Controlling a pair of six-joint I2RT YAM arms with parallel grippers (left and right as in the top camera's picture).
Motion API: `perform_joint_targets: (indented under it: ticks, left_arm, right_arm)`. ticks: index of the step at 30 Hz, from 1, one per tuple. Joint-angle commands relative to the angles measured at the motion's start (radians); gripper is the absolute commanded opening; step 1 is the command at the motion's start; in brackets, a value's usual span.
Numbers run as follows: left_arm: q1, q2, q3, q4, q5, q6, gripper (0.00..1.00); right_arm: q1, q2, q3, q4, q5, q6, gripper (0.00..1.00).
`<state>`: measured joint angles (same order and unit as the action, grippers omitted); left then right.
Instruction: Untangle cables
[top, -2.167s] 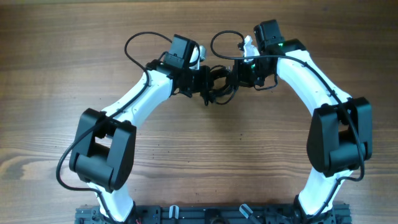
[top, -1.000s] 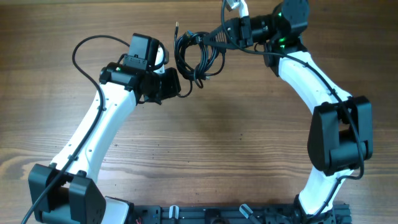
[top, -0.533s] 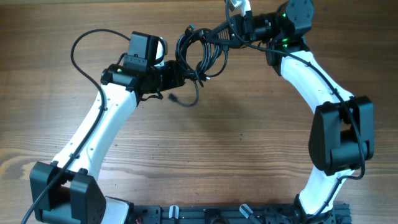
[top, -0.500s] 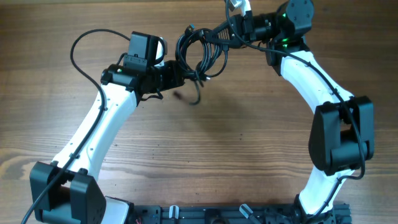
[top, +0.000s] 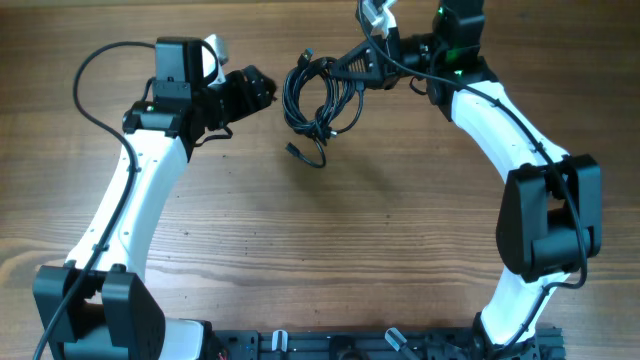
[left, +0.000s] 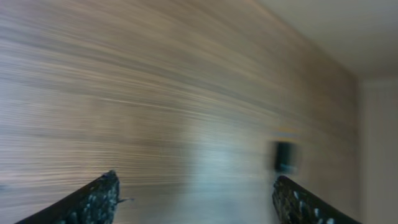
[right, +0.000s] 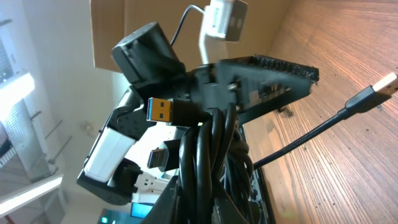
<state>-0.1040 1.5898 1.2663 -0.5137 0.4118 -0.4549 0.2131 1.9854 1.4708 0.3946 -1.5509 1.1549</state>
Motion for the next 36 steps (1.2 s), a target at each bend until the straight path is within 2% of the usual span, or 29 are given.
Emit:
perform_joint_targets:
  ticks: [1, 6, 8, 14, 18, 19, 23, 29, 36]
  left_arm:
    - [-0.013, -0.002, -0.004, 0.017, 0.205, 0.006, 0.81]
    - [-0.014, -0.002, -0.004, 0.004, 0.201, 0.013, 0.79]
    - [-0.014, -0.002, -0.004, -0.007, 0.192, 0.039, 0.78]
    - [0.005, -0.001, -0.004, -0.032, 0.130, 0.054, 0.75]
    - [0.017, -0.001, -0.004, -0.037, 0.146, 0.054, 0.67]
    - [0.013, -0.001, -0.004, -0.041, 0.156, 0.054, 0.61]
    - [-0.037, 0.015, -0.006, -0.051, 0.153, 0.055, 0.52]
    - [-0.112, 0.085, -0.006, -0.006, 0.118, 0.054, 0.44]
    - [-0.130, 0.166, -0.006, 0.022, 0.092, 0.023, 0.34]
  right_arm:
    - [0.003, -0.012, 0.026, -0.110, 0.044, -0.190, 0.05]
    - [0.004, -0.012, 0.026, -0.552, 0.259, -0.498, 0.04]
    - [0.003, -0.012, 0.026, -0.636, 0.275, -0.579, 0.04]
    - [0.003, -0.012, 0.026, -0.648, 0.276, -0.606, 0.04]
    - [0.003, -0.012, 0.026, -0.685, 0.310, -0.635, 0.04]
    - [0.003, -0.012, 0.026, -0.700, 0.321, -0.641, 0.04]
    - [0.003, -0.012, 0.026, -0.725, 0.323, -0.658, 0.04]
    - [0.004, -0.012, 0.026, -0.752, 0.319, -0.667, 0.04]
    - [0.004, -0.012, 0.026, -0.763, 0.269, -0.682, 0.04]
